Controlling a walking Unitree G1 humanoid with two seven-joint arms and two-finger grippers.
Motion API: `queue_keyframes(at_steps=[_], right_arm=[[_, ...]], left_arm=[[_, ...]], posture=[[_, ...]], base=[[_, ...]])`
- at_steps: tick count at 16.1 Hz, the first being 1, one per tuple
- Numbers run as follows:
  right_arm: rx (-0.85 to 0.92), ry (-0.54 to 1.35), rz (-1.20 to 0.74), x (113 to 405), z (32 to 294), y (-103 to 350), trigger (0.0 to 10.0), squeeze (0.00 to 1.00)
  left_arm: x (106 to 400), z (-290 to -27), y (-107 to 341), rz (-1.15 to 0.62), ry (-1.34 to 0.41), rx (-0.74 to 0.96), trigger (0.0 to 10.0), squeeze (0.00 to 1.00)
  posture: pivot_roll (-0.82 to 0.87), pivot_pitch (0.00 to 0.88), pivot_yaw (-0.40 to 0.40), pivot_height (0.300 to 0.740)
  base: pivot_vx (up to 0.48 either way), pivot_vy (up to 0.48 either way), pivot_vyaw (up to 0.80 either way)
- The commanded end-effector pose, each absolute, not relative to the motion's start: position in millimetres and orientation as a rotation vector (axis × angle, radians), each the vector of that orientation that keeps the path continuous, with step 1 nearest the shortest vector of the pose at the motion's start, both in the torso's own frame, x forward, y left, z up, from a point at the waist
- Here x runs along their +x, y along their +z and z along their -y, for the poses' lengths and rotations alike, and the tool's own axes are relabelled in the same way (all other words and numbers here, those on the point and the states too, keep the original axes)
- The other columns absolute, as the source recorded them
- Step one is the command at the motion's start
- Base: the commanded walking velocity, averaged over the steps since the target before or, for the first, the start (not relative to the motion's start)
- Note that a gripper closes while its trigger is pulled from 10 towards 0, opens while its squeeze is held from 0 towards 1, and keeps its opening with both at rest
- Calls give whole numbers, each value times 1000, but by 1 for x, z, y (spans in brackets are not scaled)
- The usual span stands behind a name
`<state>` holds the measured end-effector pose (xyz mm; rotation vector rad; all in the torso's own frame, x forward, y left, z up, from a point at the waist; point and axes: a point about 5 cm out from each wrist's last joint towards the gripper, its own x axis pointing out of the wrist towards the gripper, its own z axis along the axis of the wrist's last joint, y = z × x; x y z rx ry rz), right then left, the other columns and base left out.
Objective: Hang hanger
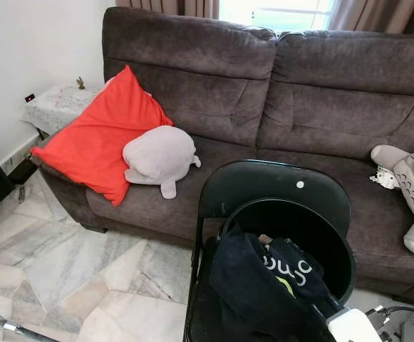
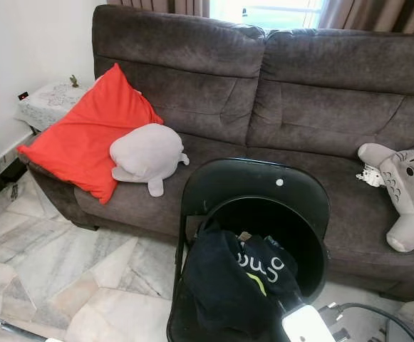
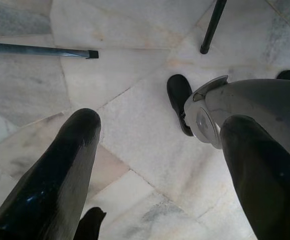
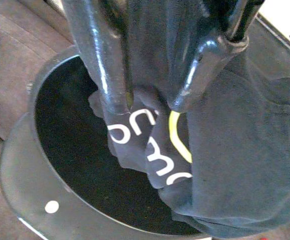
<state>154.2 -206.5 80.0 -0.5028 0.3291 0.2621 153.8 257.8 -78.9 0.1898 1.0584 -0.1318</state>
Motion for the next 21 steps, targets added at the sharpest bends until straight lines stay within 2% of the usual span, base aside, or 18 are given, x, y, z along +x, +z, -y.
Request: queue_keyframes(at_steps=[1, 8, 9, 16, 17, 18, 19, 20, 21], right_arm=[[-488, 292, -344, 154, 204, 78, 10000, 1000], [-455, 315, -404, 165, 202, 62, 10000, 1000], [-466, 322, -414, 166, 202, 59, 10000, 0], [-450, 330, -456, 163, 201, 49, 10000, 0], [-449, 333, -457, 163, 200, 49, 9059, 0], [-445, 337, -457, 164, 200, 49, 6980, 0], [-445, 344, -464, 164, 199, 47, 2157, 0], [-447, 346, -471, 164, 199, 46, 2471, 0], [-448, 346, -477, 164, 199, 44, 3451, 0]], left_arm=[[150, -262, -79, -1078, -131, 196, 10000, 0], [150, -263, -79, -1079, -128, 195, 10000, 0], [150, -263, -79, -1080, -128, 195, 10000, 0], [149, -263, -79, -1082, -133, 199, 10000, 0], [149, -263, -79, -1082, -134, 199, 10000, 0], [149, -263, -79, -1082, -135, 200, 10000, 0], [149, -263, -79, -1082, -134, 199, 10000, 0], [149, -263, -79, -1081, -134, 199, 10000, 0], [150, -263, -79, -1081, -134, 199, 10000, 0]], posture=[[-82, 66, 14, 740], [-69, 63, 14, 740], [-70, 63, 14, 740], [-64, 61, 16, 740], [-64, 59, 17, 740], [-64, 59, 17, 740], [-63, 58, 16, 740], [-63, 58, 16, 740], [-61, 60, 17, 740]], base=[[0, 0, 0], [0, 0, 0], [0, 0, 0], [0, 0, 0], [0, 0, 0], [0, 0, 0], [0, 0, 0], [0, 0, 0], [0, 0, 0]])
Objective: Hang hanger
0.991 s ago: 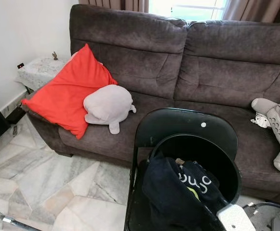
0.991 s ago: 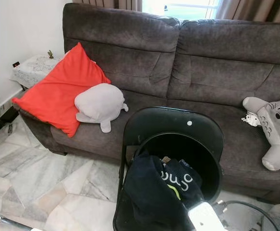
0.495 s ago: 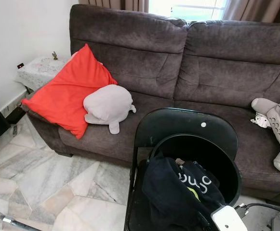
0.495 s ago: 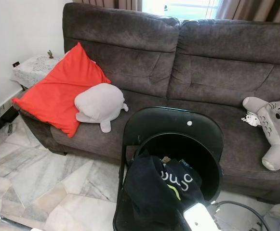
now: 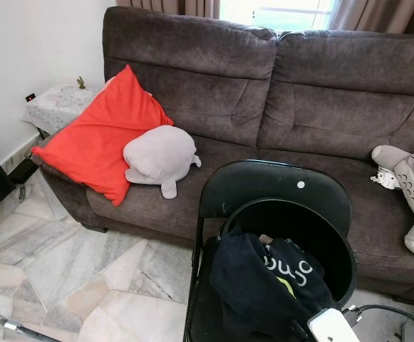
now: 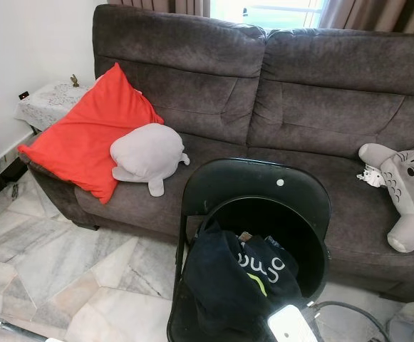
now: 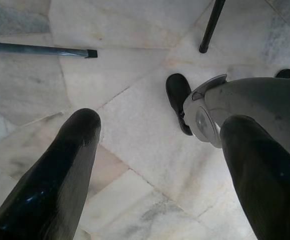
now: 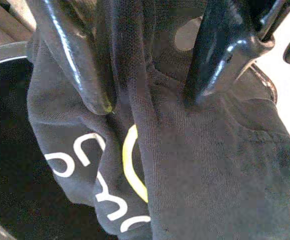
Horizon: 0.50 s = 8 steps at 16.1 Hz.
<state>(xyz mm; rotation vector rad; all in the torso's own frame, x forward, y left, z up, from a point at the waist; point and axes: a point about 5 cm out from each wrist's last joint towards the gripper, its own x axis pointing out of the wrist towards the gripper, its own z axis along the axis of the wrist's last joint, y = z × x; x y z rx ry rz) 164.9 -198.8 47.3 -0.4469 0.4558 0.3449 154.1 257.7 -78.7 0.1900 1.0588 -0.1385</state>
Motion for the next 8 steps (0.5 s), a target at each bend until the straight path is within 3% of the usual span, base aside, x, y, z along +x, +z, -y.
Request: queue_keyframes(at_steps=[1, 2, 3, 8], right_arm=[[-446, 346, -479, 164, 199, 43, 3255, 0], [-447, 348, -486, 163, 199, 41, 2745, 0], [-445, 347, -486, 163, 199, 41, 0, 0], [-445, 325, -469, 166, 200, 42, 0, 0]], left_arm=[[150, -263, -79, -1081, -134, 199, 10000, 0], [149, -263, -79, -1082, -134, 199, 10000, 0], [149, -263, -79, -1082, -134, 199, 10000, 0], [150, -264, -78, -1082, -135, 203, 10000, 0]], posture=[[-62, 60, 17, 740], [-62, 61, 16, 740], [-59, 61, 17, 740], [-58, 64, 20, 740]], base=[[0, 0, 0], [0, 0, 0], [0, 0, 0], [0, 0, 0]])
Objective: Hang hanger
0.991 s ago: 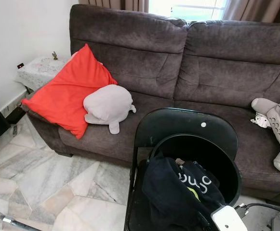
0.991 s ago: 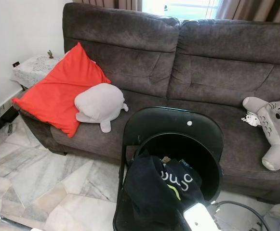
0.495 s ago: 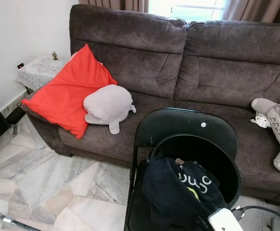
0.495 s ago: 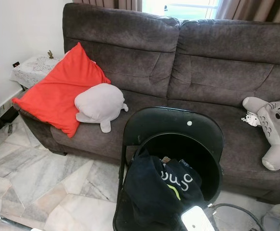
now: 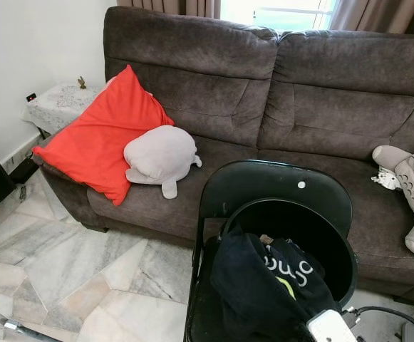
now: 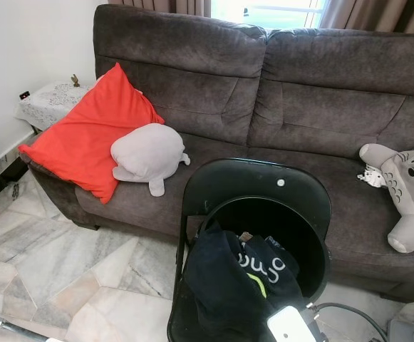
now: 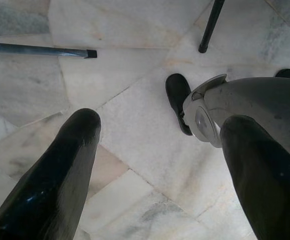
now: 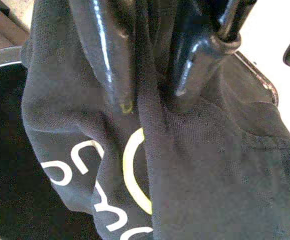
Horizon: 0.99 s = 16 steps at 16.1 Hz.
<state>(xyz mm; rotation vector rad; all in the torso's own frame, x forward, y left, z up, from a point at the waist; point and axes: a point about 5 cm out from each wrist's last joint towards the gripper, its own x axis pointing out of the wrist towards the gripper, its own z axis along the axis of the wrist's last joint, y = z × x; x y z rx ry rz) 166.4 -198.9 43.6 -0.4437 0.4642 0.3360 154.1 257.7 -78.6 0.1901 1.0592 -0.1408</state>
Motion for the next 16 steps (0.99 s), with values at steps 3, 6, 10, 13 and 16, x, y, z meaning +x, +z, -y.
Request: queue_keyframes(at_steps=[3, 6, 10, 13, 16], right_arm=[[-450, 314, -463, 167, 202, 43, 0, 0], [-455, 293, -440, 171, 204, 46, 0, 0], [-483, 241, -393, 182, 212, 53, 0, 0], [-502, 206, -347, 195, 218, 60, 0, 0], [-513, 190, -318, 205, 222, 64, 0, 0]], left_arm=[[150, -264, -78, -1082, -136, 204, 10000, 0], [150, -264, -78, -1082, -137, 205, 10000, 0], [151, -265, -78, -1081, -137, 206, 10000, 0], [151, -264, -78, -1080, -138, 206, 10000, 0], [152, -264, -78, -1080, -138, 206, 10000, 0]], posture=[[-58, 64, 21, 740], [-58, 64, 22, 740], [-57, 62, 23, 740], [-57, 61, 24, 740], [-56, 62, 25, 740]], base=[[0, 0, 0], [0, 0, 0], [0, 0, 0], [0, 0, 0], [0, 0, 0]])
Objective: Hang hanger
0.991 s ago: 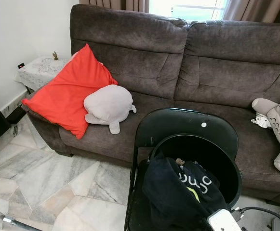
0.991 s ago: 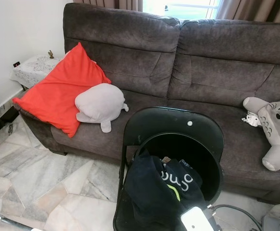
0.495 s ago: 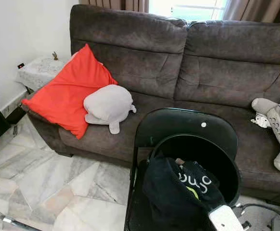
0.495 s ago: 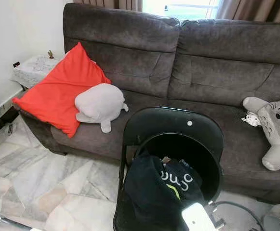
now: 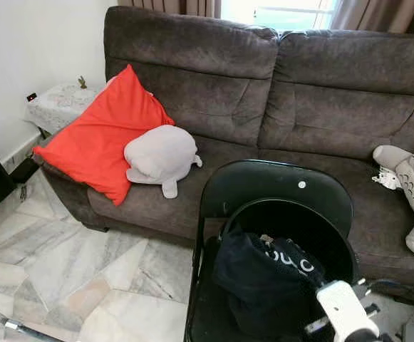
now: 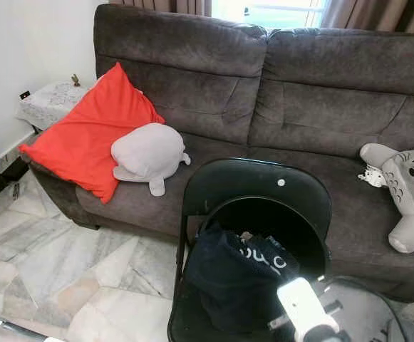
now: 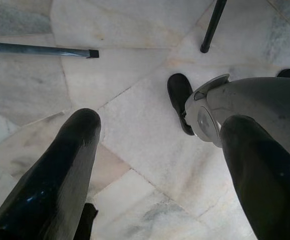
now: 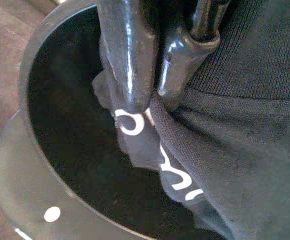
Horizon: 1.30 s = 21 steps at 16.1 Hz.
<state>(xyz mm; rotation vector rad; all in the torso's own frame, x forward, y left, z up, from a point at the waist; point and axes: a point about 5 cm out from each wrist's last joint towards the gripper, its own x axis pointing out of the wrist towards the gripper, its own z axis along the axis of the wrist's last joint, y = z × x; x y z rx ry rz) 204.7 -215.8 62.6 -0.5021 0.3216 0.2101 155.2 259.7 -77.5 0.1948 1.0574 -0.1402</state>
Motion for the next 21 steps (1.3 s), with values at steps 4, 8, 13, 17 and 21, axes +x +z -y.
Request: queue_keyframes(at_steps=[4, 8, 13, 17, 21], right_arm=[[-526, 180, -274, 219, 226, 69, 0, 0], [-542, 176, -250, 228, 229, 72, 0, 0], [-556, 164, -255, 233, 231, 69, 0, 0], [-557, 131, -269, 236, 235, 67, 10000, 0], [-475, 5, -252, 234, 240, 73, 10000, 1000]], left_arm=[[152, -264, -78, -1079, -139, 206, 10000, 0], [152, -264, -78, -1078, -139, 205, 10000, 0], [152, -263, -78, -1079, -139, 204, 10000, 0], [152, -263, -78, -1077, -143, 204, 10000, 0], [152, -263, -78, -1076, -140, 204, 10000, 0]], posture=[[-57, 62, 30, 740], [-56, 60, 30, 740], [-52, 50, 30, 740], [-53, 41, 30, 740], [-53, 45, 29, 740]], base=[[0, 0, 0], [0, 0, 0], [0, 0, 0], [0, 0, 0], [0, 0, 0]])
